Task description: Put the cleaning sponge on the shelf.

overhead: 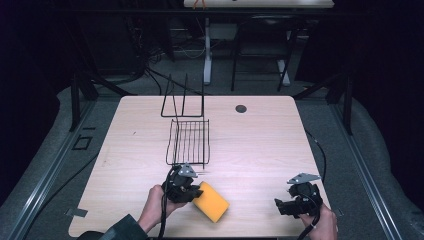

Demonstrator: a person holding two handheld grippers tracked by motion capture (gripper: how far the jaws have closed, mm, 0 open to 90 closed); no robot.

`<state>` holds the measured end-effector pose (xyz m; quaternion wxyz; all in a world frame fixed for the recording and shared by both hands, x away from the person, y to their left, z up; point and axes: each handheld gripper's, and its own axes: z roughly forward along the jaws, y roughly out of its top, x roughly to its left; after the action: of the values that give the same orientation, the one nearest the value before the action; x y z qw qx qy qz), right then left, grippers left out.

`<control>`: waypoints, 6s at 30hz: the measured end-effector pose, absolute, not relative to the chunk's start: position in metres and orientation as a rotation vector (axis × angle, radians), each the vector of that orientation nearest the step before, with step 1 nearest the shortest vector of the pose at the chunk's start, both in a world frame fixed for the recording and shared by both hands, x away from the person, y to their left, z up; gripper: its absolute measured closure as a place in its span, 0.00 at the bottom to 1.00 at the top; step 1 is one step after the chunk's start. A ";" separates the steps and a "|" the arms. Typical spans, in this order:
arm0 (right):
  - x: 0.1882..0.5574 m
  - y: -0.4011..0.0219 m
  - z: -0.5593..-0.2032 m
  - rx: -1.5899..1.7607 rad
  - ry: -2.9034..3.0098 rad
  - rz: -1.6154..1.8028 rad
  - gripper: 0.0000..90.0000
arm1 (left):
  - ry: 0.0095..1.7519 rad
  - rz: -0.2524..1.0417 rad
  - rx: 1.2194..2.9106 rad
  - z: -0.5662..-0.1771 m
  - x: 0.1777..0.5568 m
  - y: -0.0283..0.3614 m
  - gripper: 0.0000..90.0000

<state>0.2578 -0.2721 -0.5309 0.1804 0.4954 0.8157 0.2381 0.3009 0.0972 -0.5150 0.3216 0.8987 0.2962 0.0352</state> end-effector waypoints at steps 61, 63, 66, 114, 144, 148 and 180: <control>0.258 -0.274 -0.531 1.412 2.300 0.666 0.13 | 0.869 0.255 2.197 -0.467 0.308 0.159 0.88; 0.258 -0.274 -0.531 1.413 2.300 0.666 0.13 | 0.873 0.260 2.190 -0.466 0.308 0.160 0.88; 0.258 -0.274 -0.531 1.411 2.299 0.664 0.13 | 0.876 0.274 2.188 -0.463 0.309 0.164 0.89; 0.258 -0.273 -0.532 1.408 2.297 0.659 0.14 | 0.953 0.457 2.019 -0.434 0.345 0.193 0.89; 0.259 -0.272 -0.533 1.401 2.310 0.648 0.14 | 1.045 0.451 1.961 -0.463 0.392 0.180 0.88; 0.259 -0.271 -0.533 1.407 2.313 0.644 0.14 | 1.054 0.456 1.947 -0.465 0.395 0.180 0.88; 0.257 -0.273 -0.532 1.404 2.310 0.659 0.14 | 1.197 0.311 1.966 -0.504 0.419 0.164 0.83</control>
<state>0.2575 -0.2734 -0.5317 0.1785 0.4965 0.8170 0.2328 0.4192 0.1644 -0.5040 0.3982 0.7764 0.4727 0.1228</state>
